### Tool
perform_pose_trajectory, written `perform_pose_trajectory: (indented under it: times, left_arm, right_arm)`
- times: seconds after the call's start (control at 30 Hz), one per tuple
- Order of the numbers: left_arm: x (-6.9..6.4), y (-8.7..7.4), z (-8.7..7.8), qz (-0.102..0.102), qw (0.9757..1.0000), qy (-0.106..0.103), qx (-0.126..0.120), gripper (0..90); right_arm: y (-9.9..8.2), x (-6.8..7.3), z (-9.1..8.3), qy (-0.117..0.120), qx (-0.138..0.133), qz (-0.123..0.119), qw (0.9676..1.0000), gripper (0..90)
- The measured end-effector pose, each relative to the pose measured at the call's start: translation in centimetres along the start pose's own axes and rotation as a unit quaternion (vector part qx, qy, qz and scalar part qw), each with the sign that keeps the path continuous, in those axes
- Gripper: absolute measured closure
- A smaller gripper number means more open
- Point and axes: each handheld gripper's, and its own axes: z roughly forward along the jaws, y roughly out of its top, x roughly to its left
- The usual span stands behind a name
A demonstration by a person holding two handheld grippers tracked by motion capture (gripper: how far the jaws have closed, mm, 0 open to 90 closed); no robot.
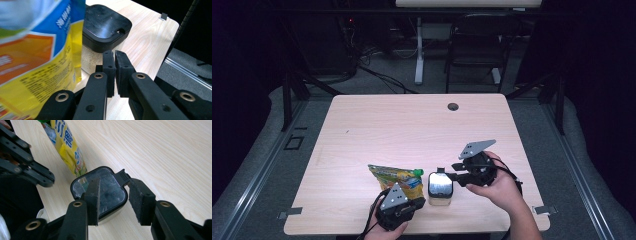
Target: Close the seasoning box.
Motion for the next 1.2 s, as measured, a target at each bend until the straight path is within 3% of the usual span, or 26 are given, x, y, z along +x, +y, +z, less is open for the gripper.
perform_pose_trajectory:
  times: [0.43,0.7,0.93,1.2]
  left_arm:
    - [1.0,0.1,-4.2,0.009,0.9996,0.025,-0.011,86.0]
    - [2.5,-0.8,-7.2,0.002,0.9980,0.061,-0.019,84.0]
    - [4.8,-1.9,-10.3,-0.023,0.9945,0.096,-0.035,83.2]
    - [6.9,-2.8,-12.1,-0.037,0.9899,0.129,-0.043,81.6]
  right_arm:
    - [0.0,-0.1,-0.3,-0.011,-0.011,0.007,0.9999,60.1]
    - [0.0,-0.2,-0.4,-0.016,-0.019,0.010,0.9996,59.7]
    - [0.0,-0.2,-0.4,-0.020,-0.025,0.016,0.9994,59.5]
    - [-0.1,-0.2,-0.4,-0.026,-0.030,0.021,0.9990,58.8]
